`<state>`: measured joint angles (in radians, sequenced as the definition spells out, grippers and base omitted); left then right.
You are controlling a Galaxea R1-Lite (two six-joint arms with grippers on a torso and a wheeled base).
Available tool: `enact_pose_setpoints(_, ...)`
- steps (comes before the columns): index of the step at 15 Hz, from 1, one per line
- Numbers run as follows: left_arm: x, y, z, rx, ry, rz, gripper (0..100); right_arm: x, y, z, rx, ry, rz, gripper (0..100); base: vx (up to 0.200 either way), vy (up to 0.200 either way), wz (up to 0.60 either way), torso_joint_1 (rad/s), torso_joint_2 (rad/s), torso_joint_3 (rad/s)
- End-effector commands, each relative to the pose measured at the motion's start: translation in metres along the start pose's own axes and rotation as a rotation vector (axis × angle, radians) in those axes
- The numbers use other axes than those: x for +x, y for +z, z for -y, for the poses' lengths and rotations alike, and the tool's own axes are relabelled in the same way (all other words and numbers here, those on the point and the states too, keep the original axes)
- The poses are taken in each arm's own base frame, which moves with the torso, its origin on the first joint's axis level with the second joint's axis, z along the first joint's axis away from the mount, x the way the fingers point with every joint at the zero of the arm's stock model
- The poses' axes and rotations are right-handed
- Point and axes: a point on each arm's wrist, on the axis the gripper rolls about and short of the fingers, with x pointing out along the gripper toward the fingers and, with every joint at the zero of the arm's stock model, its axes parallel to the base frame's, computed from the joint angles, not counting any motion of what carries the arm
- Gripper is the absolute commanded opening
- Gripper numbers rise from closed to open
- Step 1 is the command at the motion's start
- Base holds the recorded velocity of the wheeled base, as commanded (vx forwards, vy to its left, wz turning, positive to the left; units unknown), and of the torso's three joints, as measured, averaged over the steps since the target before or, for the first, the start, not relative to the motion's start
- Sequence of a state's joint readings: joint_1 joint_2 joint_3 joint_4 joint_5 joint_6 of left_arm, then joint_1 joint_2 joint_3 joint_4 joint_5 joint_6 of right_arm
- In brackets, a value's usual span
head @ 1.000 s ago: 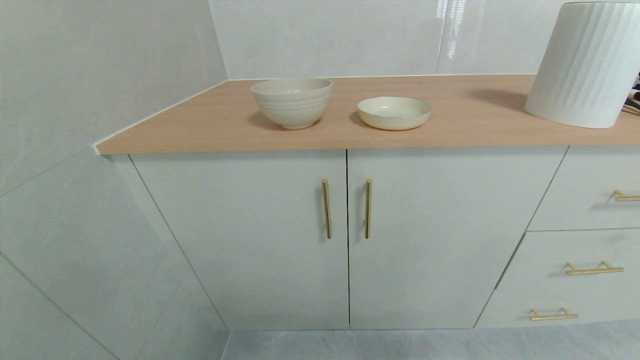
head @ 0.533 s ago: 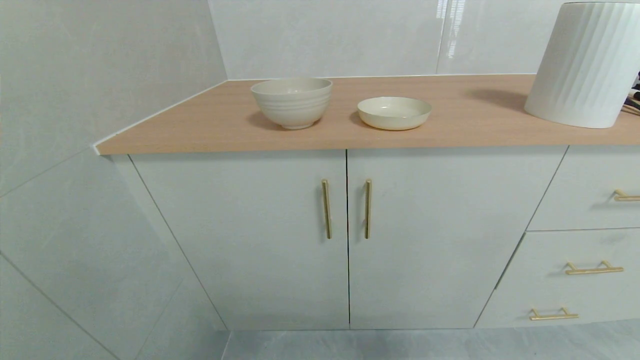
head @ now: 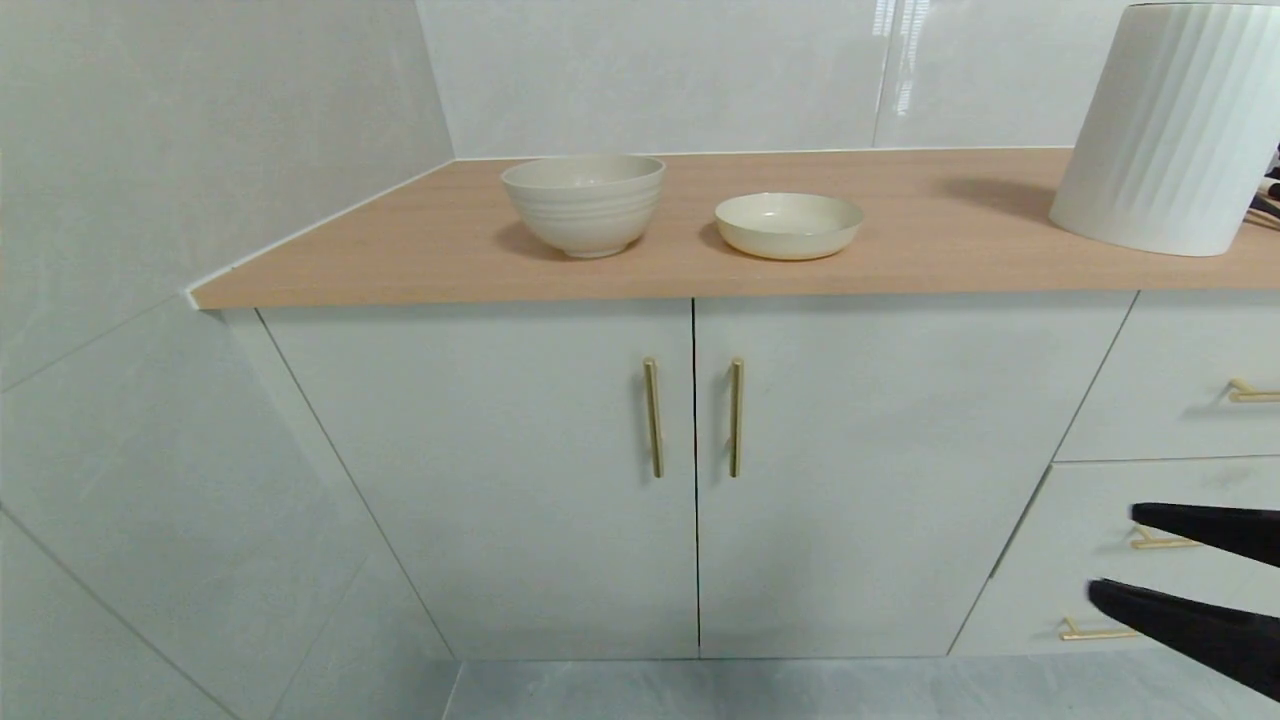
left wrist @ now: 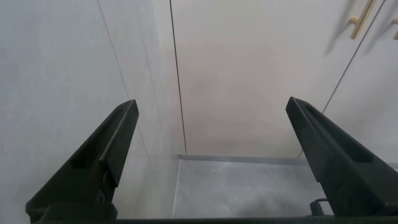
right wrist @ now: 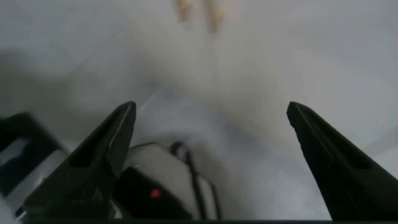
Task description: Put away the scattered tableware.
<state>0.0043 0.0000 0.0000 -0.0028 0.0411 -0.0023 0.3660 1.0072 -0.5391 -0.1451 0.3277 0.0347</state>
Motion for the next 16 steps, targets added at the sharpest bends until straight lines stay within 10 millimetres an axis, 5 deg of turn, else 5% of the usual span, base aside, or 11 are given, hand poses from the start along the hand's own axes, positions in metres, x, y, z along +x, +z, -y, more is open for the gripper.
enact_pose_setpoints(1, 0.000, 0.000, 0.000, -0.001, 0.001, 0.000, 100, 0.097, 0.007, -0.001, 0.012, 0.132, -0.126, 100, 0.000, 0.000, 0.00, 0.000, 0.00, 0.000)
enact_pose_setpoints(6, 0.000, 0.000, 0.000, 0.001, 0.001, 0.000, 100, 0.177, 0.028, 0.006, 0.052, 0.150, -0.141, 100, 0.000, 0.000, 0.00, 0.000, 0.00, 0.000)
enact_pose_setpoints(10, 0.000, 0.000, 0.000, -0.001, 0.001, 0.000, 100, 0.208, 0.041, 0.000, 0.161, 0.174, -0.107, 100, 0.000, 0.000, 0.00, 0.000, 0.00, 0.000)
enact_pose_setpoints(16, 0.000, 0.000, 0.000, -0.001, 0.001, 0.000, 100, 0.258, 0.006, -0.017, 0.152, 0.098, -0.052, 100, 0.000, 0.000, 0.00, 0.000, 0.00, 0.000)
